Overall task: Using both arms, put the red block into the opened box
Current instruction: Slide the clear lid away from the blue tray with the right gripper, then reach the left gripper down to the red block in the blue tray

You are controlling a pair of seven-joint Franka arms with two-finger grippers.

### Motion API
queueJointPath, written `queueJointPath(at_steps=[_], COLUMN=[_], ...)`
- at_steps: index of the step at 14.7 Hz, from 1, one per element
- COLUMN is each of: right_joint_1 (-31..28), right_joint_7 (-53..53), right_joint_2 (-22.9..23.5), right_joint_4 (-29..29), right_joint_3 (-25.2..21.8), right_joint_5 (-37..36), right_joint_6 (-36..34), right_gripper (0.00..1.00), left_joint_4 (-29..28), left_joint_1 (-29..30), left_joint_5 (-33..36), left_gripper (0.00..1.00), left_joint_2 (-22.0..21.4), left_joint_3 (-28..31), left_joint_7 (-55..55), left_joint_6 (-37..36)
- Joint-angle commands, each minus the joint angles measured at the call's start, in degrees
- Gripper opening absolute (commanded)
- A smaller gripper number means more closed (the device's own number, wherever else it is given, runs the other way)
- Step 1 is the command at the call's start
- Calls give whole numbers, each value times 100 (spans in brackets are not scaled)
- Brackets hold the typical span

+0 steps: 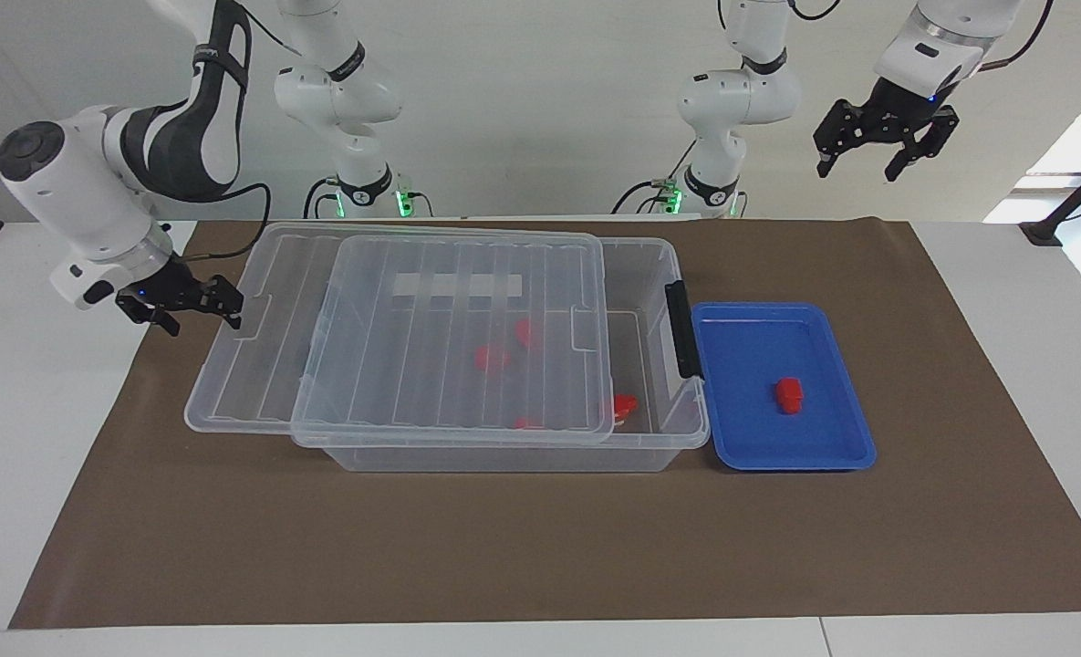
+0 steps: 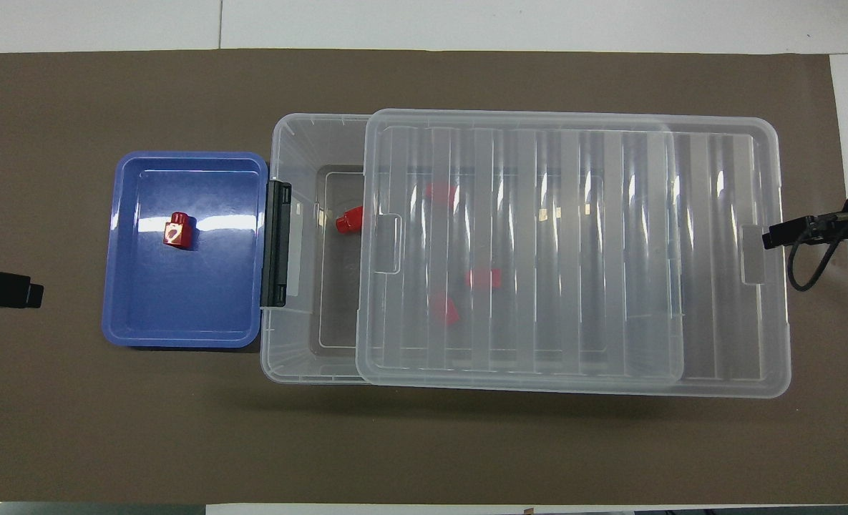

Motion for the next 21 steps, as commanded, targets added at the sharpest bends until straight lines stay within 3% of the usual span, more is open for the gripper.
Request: queueJointPath(at_steps=[1, 3, 8, 14, 21], right_joint_1=[-51, -69, -86, -139, -148], right_joint_7=[-373, -531, -707, -865, -989], right_joint_2=[-119, -119, -119, -110, -110], right_joint_4=[-82, -82, -82, -82, -65], right_joint_3=[-192, -333, -483, -553, -623], right_joint_5=[-123, -123, -131, -166, -175], right_joint_6=[-27, -18, -27, 8, -18], right_gripper=[100, 100, 100, 100, 100], left_joint_4=[-148, -244, -1253, -2317, -2398], left_joint_1=[96, 114, 96, -158, -273], left_joint_5=[-58, -67, -67, -76, -76], left_gripper=[100, 100, 100, 100, 100], left_joint_2=[-159, -202, -124, 447, 1862], left_joint_3=[31, 31, 13, -5, 4], left_joint_7=[-16, -16, 19, -16, 71], left_joint_6=[-141, 173, 1534, 3335, 5025])
